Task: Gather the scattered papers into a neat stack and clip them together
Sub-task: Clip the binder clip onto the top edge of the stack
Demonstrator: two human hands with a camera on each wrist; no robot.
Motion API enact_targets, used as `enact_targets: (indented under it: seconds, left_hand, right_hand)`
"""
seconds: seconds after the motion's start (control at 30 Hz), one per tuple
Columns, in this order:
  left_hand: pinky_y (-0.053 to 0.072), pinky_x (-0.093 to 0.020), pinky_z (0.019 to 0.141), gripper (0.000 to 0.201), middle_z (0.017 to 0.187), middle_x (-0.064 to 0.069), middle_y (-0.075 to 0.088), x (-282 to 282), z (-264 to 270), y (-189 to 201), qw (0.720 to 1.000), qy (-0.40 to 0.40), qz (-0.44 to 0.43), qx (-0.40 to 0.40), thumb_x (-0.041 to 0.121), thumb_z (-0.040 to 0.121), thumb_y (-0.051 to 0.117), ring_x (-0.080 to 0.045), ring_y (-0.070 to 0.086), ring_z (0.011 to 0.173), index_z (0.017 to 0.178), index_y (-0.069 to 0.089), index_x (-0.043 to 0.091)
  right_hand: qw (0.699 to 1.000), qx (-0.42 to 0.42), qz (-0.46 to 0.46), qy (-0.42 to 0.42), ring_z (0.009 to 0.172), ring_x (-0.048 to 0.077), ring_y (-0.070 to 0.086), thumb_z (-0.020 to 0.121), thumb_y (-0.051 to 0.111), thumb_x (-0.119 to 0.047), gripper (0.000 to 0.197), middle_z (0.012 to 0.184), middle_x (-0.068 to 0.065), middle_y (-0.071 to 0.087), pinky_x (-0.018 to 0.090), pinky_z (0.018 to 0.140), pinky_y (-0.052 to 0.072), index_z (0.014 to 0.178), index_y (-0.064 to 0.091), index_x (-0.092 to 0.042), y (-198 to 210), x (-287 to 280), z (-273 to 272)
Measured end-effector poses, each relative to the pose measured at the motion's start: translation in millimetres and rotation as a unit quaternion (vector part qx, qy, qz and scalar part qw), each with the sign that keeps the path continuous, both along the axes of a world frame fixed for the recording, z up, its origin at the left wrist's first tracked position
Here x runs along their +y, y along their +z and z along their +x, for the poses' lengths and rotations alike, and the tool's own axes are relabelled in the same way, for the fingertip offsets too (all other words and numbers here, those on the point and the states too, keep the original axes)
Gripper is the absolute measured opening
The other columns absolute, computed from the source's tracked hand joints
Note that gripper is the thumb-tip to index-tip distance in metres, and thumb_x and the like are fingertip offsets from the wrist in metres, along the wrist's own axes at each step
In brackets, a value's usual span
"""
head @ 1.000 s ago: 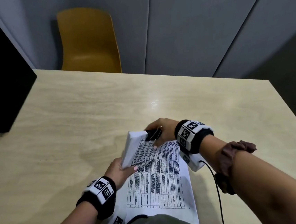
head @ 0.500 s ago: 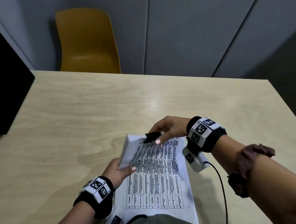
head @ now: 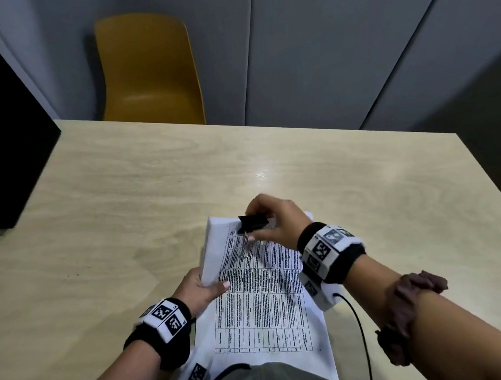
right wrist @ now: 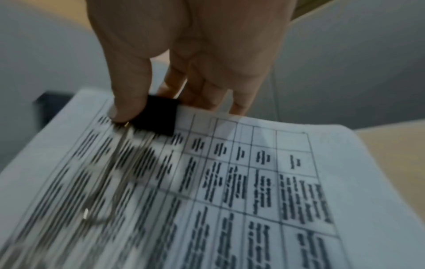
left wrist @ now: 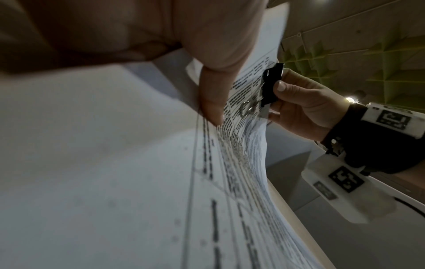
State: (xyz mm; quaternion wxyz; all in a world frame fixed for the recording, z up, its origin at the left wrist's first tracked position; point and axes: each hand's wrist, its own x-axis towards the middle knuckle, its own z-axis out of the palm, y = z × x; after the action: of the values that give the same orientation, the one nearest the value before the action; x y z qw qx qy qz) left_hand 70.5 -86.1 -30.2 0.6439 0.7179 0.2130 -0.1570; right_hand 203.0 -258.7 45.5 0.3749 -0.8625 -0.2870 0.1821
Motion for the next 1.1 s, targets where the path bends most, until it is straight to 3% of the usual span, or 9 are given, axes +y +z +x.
enact_targets:
  seconds: [0.17,0.37,0.47,0.5,0.63,0.7,0.83,1.0,1.1]
  left_hand:
    - [0.044,-0.037,0.093,0.018,0.09,0.0,0.064,-1,1,-2,1.0,-0.011,0.005,-0.01,0.01,0.078,0.071,-0.02,0.058,0.092,0.087,0.06,0.021]
    - [0.049,-0.043,0.094,0.075,0.098,-0.006,0.071,2,-2,-7,1.0,0.004,-0.017,-0.013,0.055,0.036,0.08,-0.024,0.065,0.096,0.097,0.064,0.015]
    - [0.047,-0.043,0.094,0.084,0.098,0.0,0.074,4,-8,-10,0.997,0.036,-0.068,-0.013,0.07,0.032,0.078,-0.023,0.065,0.1,0.099,0.066,0.021]
    - [0.046,-0.046,0.096,0.078,0.098,0.001,0.074,4,-10,-11,0.996,0.046,-0.071,-0.014,0.067,0.038,0.079,-0.025,0.065,0.102,0.1,0.066,0.022]
    - [0.042,-0.055,0.1,0.018,0.106,-0.006,0.07,11,-9,-8,0.994,0.096,-0.052,-0.012,0.02,0.084,0.064,-0.032,0.061,0.107,0.102,0.064,0.022]
    - [0.04,-0.052,0.102,0.02,0.111,-0.006,0.069,19,-5,-7,0.993,0.104,-0.051,0.0,0.018,0.088,0.058,-0.028,0.061,0.109,0.108,0.063,0.019]
    - [0.033,-0.049,0.107,0.034,0.121,-0.005,0.064,36,11,-2,0.995,0.089,-0.031,0.014,0.021,0.089,0.057,-0.024,0.055,0.116,0.123,0.056,0.016]
    - [0.031,-0.045,0.108,0.036,0.13,-0.009,0.057,48,43,2,0.992,0.118,0.0,0.031,0.018,0.09,0.056,-0.027,0.052,0.118,0.124,0.053,0.009]
    - [0.037,-0.038,0.101,0.041,0.129,-0.01,0.056,41,62,12,0.988,0.112,0.101,0.021,0.015,0.092,0.053,-0.028,0.053,0.115,0.131,0.048,0.006]
  right_hand:
    - [0.998,0.037,0.037,-0.023,0.08,0.019,0.068,0.074,0.076,-0.01,0.019,0.079,0.002,0.07,0.036,0.08,0.056,0.075,0.063,-0.023,4,-6,12]
    - [0.997,0.059,0.027,-0.039,0.071,0.014,0.068,0.08,0.072,-0.016,0.021,0.075,0.002,0.071,0.03,0.072,0.056,0.069,0.06,-0.029,3,1,17]
    - [0.997,0.049,0.002,-0.063,0.082,0.02,0.069,0.082,0.069,-0.019,0.011,0.085,0.007,0.074,0.039,0.081,0.056,0.075,0.064,-0.026,2,3,18]
    - [0.997,0.035,-0.011,-0.067,0.089,0.02,0.068,0.084,0.067,-0.021,0.002,0.091,0.007,0.074,0.04,0.086,0.054,0.083,0.067,-0.023,1,3,18]
    - [0.983,-0.051,-0.07,-0.159,0.118,0.023,0.053,0.087,0.06,-0.032,0.043,0.127,0.006,0.059,0.043,0.105,0.039,0.127,0.052,-0.017,-16,-1,9]
    - [0.962,-0.043,-0.067,-0.26,0.124,0.025,0.045,0.087,0.06,-0.033,0.053,0.135,0.01,0.047,0.041,0.108,0.036,0.134,0.042,-0.016,-29,-11,-1]
    - [0.914,0.113,-0.034,-0.388,0.12,0.031,0.049,0.086,0.062,-0.028,0.055,0.132,0.018,0.048,0.036,0.103,0.039,0.134,0.041,-0.009,-54,-30,-22]
    - [0.904,0.195,-0.006,-0.381,0.096,0.024,0.063,0.087,0.06,-0.021,0.03,0.102,0.01,0.068,0.034,0.093,0.05,0.113,0.063,-0.007,-72,-36,-24]
    - [0.892,0.222,0.044,-0.391,0.095,0.022,0.06,0.087,0.059,-0.011,0.028,0.107,0.011,0.067,0.042,0.098,0.048,0.115,0.062,-0.006,-69,-31,-21]
